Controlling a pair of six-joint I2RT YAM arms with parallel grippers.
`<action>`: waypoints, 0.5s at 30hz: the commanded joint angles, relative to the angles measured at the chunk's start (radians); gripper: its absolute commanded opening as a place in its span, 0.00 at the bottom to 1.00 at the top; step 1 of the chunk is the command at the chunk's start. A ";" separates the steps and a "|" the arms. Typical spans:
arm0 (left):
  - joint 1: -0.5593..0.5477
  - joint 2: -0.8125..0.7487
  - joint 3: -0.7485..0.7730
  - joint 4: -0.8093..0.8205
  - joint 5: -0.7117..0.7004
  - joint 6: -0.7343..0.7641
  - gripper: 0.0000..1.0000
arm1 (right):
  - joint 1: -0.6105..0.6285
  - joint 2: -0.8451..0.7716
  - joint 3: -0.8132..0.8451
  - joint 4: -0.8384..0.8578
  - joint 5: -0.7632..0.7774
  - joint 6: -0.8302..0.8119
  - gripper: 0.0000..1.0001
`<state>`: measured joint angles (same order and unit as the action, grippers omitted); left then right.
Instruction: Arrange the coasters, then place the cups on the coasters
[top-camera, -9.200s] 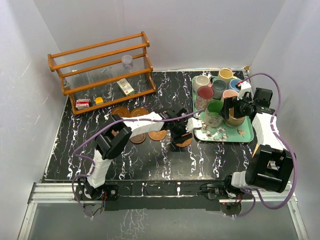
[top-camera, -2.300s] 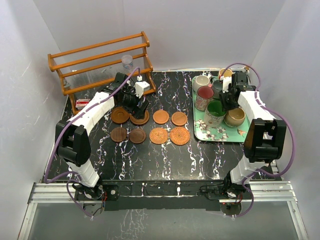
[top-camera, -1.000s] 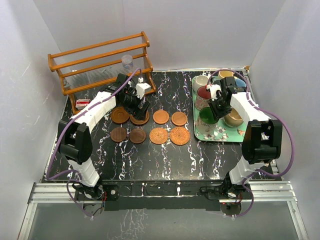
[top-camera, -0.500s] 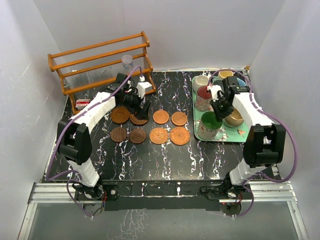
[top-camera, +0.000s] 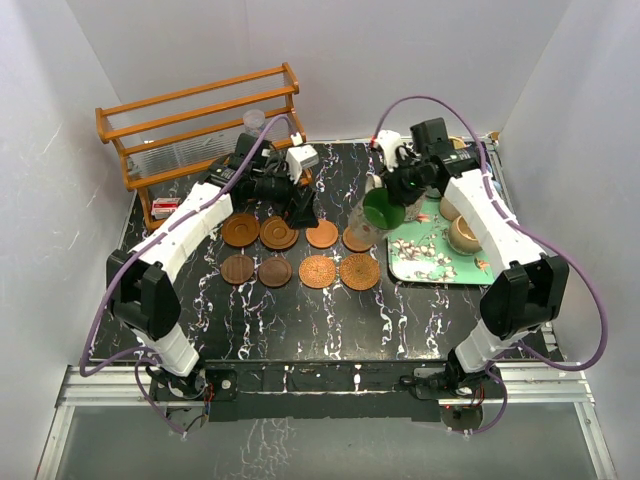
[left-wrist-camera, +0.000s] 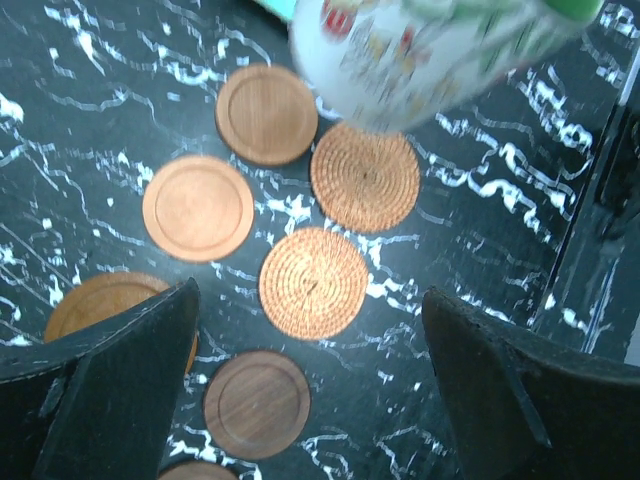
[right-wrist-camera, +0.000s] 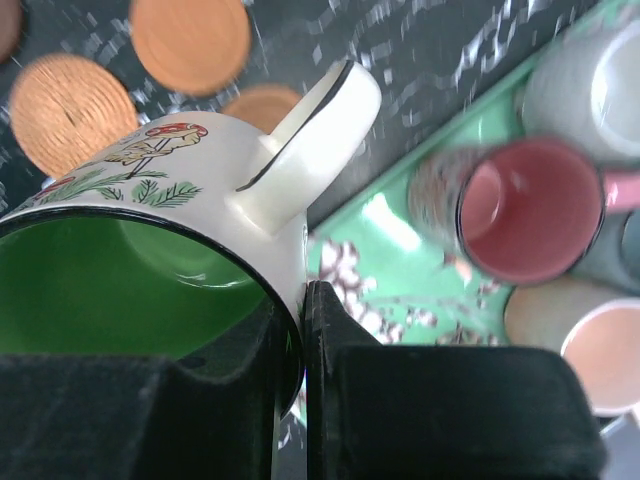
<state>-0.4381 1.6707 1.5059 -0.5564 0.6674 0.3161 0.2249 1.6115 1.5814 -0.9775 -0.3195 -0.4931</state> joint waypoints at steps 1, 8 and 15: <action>-0.023 -0.055 0.099 0.059 -0.025 -0.166 0.91 | 0.089 0.014 0.182 0.191 -0.055 0.088 0.00; -0.037 -0.029 0.208 0.082 -0.088 -0.462 0.88 | 0.215 0.156 0.345 0.267 0.143 0.188 0.00; -0.036 -0.008 0.221 0.058 -0.263 -0.555 0.81 | 0.257 0.229 0.413 0.302 0.238 0.298 0.00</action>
<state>-0.4698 1.6703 1.6981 -0.4713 0.5354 -0.1432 0.4751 1.8648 1.8965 -0.8185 -0.1429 -0.3008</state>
